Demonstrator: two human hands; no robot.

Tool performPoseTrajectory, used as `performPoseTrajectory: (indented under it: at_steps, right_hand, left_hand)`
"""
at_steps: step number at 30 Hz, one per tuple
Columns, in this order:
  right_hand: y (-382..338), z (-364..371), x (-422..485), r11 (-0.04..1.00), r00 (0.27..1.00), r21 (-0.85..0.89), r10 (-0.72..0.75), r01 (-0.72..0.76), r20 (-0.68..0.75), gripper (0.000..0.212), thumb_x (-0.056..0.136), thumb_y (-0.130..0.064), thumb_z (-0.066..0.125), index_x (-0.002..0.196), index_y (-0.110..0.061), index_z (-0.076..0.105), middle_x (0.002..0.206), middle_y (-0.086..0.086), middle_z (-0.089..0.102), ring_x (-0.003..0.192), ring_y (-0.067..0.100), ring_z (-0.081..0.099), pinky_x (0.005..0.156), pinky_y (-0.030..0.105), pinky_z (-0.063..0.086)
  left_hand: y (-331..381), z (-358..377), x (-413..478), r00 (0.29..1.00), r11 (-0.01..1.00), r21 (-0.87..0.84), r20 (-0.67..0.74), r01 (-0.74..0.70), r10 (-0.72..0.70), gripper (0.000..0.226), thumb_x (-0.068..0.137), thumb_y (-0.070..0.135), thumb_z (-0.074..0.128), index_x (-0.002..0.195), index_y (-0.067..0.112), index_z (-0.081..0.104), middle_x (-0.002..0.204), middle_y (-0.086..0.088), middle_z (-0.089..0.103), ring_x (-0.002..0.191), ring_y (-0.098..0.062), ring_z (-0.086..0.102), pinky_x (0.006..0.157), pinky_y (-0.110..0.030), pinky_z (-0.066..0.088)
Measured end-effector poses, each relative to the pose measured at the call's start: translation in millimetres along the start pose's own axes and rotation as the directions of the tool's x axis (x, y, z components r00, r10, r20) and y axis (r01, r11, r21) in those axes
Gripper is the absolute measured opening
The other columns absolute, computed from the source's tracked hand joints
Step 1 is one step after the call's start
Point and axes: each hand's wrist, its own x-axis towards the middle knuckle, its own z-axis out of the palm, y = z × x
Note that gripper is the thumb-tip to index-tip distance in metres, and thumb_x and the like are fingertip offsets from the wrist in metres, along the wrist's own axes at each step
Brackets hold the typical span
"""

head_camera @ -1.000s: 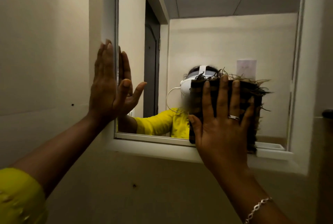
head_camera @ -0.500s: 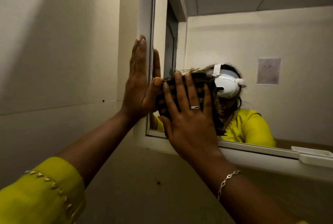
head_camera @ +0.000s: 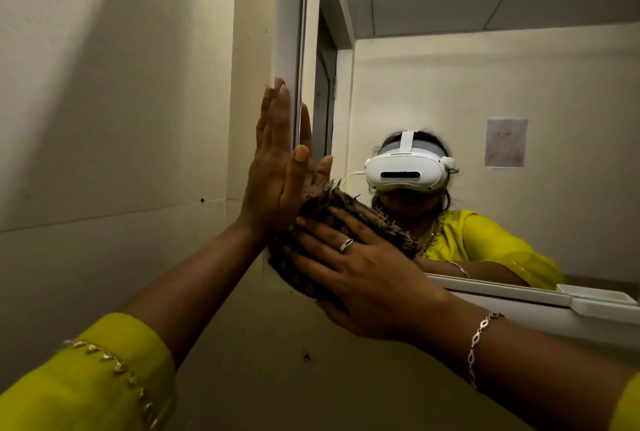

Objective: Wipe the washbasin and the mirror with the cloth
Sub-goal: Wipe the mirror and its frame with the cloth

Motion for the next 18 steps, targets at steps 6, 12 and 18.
performPoseTrajectory:
  at_steps: [6, 12, 18]
  right_hand:
    - [15, -11, -16, 0.986, 0.992, 0.109, -0.126, 0.125, 0.008, 0.047, 0.084, -0.029, 0.033, 0.125, -0.021, 0.055, 0.135, 0.003, 0.054, 0.128, 0.019, 0.045, 0.108, 0.046, 0.022]
    - [40, -22, -53, 0.965, 0.982, 0.212, -0.173, 0.154, 0.076, 0.044, 0.087, -0.032, 0.033, 0.125, -0.025, 0.053, 0.136, -0.002, 0.052, 0.130, 0.014, 0.042, 0.108, 0.044, 0.021]
    - [63, -36, -98, 0.951, 0.980, 0.295, -0.142, 0.096, 0.141, 0.042, 0.087, -0.031, 0.037, 0.126, -0.024, 0.052, 0.138, -0.005, 0.049, 0.131, 0.010, 0.039, 0.110, 0.029, 0.012]
  left_hand:
    - [6, 2, 1, 0.999, 0.987, 0.152, -0.001, -0.046, 0.047, 0.081, 0.095, 0.055, 0.009, 0.139, -0.014, 0.015, 0.148, -0.034, 0.014, 0.141, -0.031, 0.006, 0.117, -0.033, 0.008]
    - [3, 5, -1, 0.995, 0.922, 0.377, -0.007, -0.092, 0.102, 0.076, 0.090, 0.040, 0.041, 0.137, -0.016, 0.019, 0.146, -0.037, 0.019, 0.138, -0.040, 0.012, 0.118, -0.031, 0.007]
    - [11, 10, -22, 0.992, 0.851, 0.509, 0.068, -0.130, 0.111, 0.074, 0.090, 0.034, 0.046, 0.139, -0.014, 0.019, 0.147, -0.035, 0.017, 0.141, -0.036, 0.006, 0.119, -0.035, 0.005]
